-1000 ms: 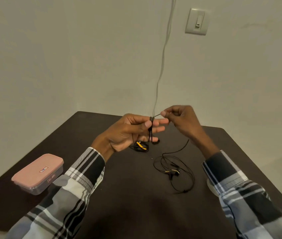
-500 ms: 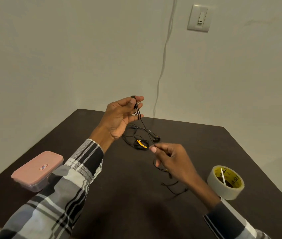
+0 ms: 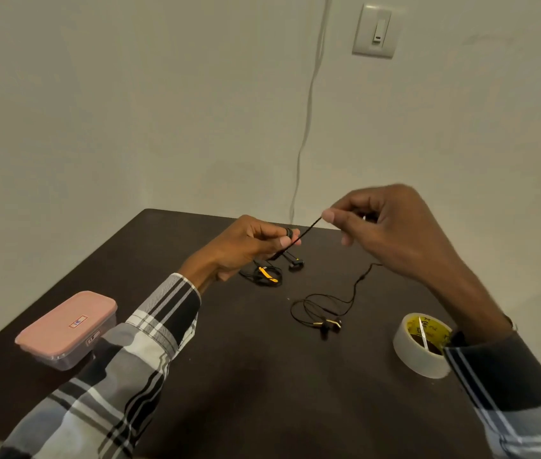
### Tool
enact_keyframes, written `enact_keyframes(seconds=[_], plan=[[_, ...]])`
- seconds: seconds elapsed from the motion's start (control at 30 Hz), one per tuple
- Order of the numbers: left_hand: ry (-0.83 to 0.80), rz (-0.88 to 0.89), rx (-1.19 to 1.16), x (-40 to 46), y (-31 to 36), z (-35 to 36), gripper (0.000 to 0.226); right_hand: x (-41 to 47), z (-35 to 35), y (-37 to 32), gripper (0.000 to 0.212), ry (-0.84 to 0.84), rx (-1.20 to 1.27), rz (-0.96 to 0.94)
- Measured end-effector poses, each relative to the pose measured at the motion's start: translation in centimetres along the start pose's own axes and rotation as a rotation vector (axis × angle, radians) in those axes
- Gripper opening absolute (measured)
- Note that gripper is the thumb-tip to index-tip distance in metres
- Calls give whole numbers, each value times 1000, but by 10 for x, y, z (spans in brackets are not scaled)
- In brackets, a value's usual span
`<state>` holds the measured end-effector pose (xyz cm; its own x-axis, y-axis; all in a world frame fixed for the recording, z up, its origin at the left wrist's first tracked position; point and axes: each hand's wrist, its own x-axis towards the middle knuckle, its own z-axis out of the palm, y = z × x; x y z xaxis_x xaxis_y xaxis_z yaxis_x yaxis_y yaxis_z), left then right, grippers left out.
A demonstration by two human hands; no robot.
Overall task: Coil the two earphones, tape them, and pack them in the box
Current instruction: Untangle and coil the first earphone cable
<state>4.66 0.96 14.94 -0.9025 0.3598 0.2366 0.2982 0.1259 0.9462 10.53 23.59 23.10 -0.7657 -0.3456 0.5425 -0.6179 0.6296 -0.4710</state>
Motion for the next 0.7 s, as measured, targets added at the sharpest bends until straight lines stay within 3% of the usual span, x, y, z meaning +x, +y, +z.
enact_keyframes(seconds=[0.23,0.37,0.53,0.7], plan=[[-195,-36,-96,-14,6,14,22,40,10,21,19,112,-9,38],[-294,14,-334,-17,15,19,23,48,34,43,21,127,73,105],[-235,144,-585,-12,29,17,25,30,73,62,12,124,393,211],[-45,178,-584,-2,33,8,27,-18,111,51,21,100,596,268]])
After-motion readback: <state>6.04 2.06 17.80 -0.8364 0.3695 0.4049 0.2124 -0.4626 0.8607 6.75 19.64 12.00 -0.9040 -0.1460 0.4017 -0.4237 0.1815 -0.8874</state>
